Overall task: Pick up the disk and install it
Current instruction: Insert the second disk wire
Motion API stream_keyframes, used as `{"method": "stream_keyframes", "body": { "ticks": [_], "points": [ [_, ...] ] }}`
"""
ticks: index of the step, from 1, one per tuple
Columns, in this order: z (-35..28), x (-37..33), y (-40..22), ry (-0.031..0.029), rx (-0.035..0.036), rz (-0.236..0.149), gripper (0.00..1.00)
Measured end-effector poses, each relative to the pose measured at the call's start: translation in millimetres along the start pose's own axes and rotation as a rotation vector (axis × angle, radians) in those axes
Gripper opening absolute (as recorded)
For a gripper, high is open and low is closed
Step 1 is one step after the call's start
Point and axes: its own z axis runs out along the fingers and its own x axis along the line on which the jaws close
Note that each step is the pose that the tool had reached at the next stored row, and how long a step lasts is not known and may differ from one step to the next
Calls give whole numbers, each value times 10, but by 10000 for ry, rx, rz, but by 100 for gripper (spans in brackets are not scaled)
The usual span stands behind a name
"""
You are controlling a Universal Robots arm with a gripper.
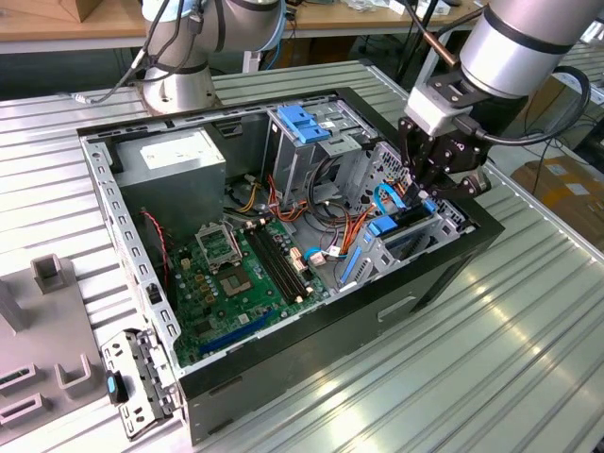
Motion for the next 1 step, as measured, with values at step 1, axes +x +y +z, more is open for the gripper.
{"method": "stream_keyframes", "body": {
  "ticks": [1],
  "points": [
    [0, 0, 0, 2, 0, 0, 11]
  ]
}}
